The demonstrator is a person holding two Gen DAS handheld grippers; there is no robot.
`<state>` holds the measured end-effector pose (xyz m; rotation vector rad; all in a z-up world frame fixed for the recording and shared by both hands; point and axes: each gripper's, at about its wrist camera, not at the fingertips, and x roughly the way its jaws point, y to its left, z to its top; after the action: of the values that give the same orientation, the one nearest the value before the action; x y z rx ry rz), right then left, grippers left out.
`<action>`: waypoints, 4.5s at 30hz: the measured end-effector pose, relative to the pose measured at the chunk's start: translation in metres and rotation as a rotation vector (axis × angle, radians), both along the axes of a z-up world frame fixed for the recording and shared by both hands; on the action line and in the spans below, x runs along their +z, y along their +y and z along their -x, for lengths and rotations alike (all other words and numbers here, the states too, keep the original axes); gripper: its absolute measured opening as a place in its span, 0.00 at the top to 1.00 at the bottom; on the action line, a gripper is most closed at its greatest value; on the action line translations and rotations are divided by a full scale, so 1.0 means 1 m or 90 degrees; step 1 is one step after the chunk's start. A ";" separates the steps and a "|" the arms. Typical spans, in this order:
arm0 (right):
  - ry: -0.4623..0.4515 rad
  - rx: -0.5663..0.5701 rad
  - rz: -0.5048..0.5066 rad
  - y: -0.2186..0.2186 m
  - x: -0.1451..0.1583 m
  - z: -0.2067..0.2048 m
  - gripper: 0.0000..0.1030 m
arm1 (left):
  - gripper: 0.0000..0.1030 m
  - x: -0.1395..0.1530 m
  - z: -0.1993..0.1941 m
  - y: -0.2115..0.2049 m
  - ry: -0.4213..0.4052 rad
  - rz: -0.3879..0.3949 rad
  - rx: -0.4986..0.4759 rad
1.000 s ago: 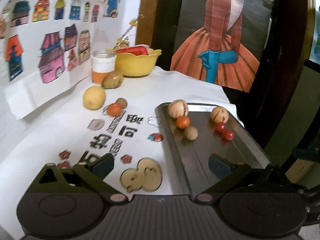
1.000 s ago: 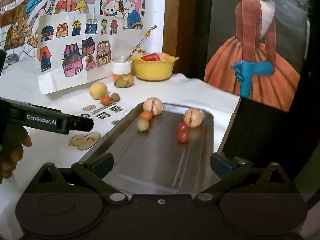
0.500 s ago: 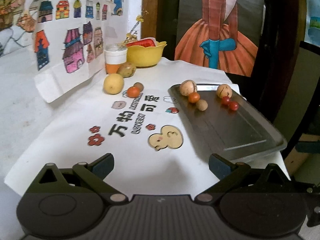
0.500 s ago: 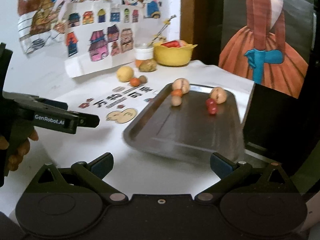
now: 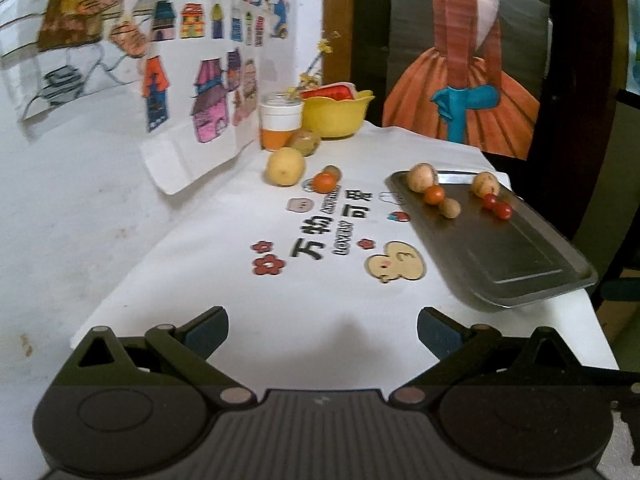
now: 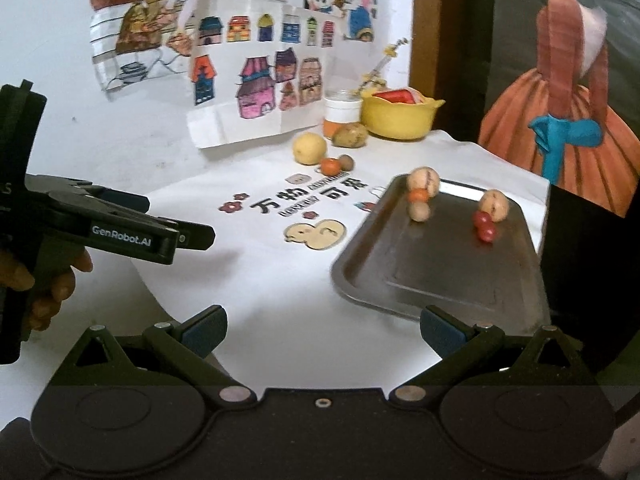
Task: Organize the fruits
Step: 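Withdraw both open tools from the tray toward the remaining fruits, then grasp the large yellow round fruit with the left tool while the right tool grasps an orange fruit, then carry the yellow fruit and orange fruit over the steel tray with both tools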
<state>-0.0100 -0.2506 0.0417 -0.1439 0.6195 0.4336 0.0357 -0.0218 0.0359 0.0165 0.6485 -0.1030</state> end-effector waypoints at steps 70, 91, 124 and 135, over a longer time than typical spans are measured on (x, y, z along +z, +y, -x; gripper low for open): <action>0.028 0.052 0.036 0.116 -0.039 -0.308 0.26 | 0.04 -0.042 -0.301 0.045 0.037 0.107 0.061; 0.027 0.072 0.060 0.129 -0.051 -0.325 0.67 | 0.36 -0.049 -0.309 0.046 0.056 0.157 0.030; 0.024 0.075 0.009 0.094 -0.038 -0.273 0.69 | 0.44 -0.045 -0.259 0.036 0.066 0.149 0.033; 0.005 0.049 -0.017 0.060 -0.027 -0.235 0.69 | 0.44 -0.032 -0.231 0.018 0.058 0.145 0.015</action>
<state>0.2247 -0.1908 0.0144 -0.1414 0.6169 0.5174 0.2662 -0.0043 0.0037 -0.2161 0.7247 -0.1545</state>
